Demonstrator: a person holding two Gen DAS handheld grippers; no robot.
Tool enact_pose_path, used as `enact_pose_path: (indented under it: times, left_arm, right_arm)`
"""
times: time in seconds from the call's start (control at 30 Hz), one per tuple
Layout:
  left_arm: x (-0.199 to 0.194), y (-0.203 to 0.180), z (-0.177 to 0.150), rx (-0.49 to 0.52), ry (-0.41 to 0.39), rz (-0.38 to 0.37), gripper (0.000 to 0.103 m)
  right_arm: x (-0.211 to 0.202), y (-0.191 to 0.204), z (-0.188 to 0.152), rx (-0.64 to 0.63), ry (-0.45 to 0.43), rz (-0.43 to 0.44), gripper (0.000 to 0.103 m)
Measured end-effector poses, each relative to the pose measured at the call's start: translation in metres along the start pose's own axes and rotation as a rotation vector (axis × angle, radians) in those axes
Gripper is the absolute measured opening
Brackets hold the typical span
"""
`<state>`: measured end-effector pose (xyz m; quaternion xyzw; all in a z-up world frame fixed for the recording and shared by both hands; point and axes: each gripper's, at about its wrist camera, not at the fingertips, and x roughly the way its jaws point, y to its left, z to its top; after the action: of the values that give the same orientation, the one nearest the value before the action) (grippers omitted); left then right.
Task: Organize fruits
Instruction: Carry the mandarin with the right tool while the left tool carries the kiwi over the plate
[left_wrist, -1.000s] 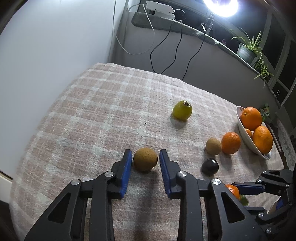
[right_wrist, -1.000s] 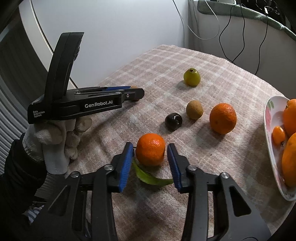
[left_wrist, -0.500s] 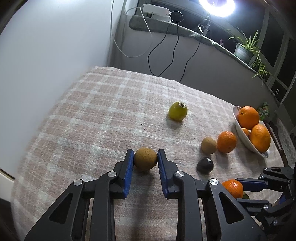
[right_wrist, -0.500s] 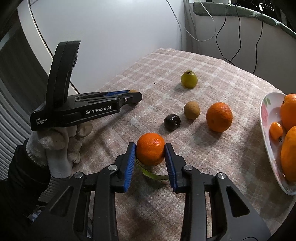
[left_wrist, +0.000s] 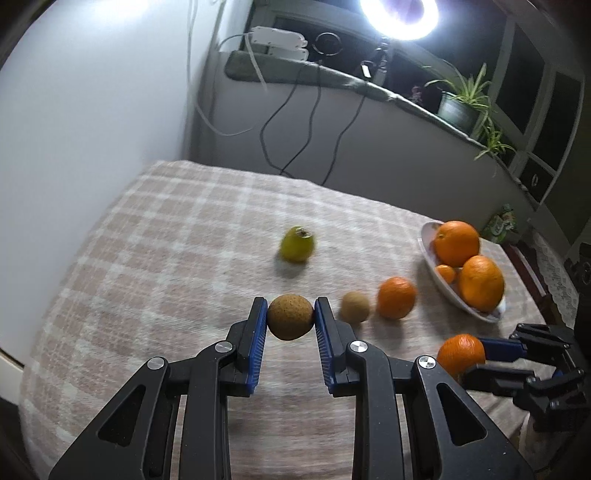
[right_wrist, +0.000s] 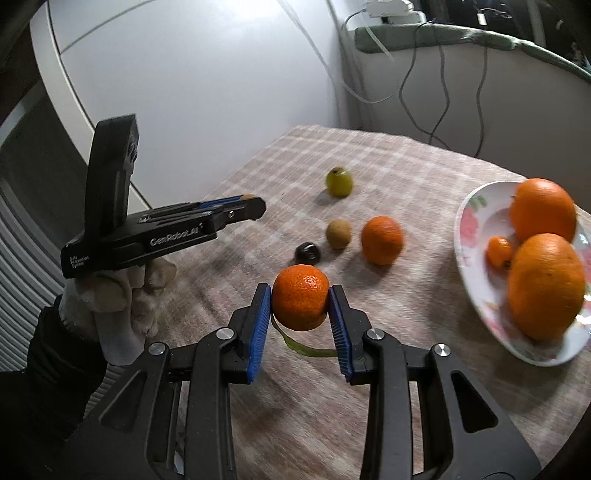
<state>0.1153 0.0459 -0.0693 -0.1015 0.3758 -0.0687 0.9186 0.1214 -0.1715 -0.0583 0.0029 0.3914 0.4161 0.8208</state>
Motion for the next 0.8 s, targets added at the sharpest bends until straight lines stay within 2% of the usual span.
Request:
enact_pose_path:
  times: [0.8]
  left_arm:
    - [0.022, -0.116, 0.008, 0.164, 0.028, -0.16, 0.024]
  right_arm:
    - [-0.093, -0.105, -0.013, 0.169, -0.153, -0.131, 0.033]
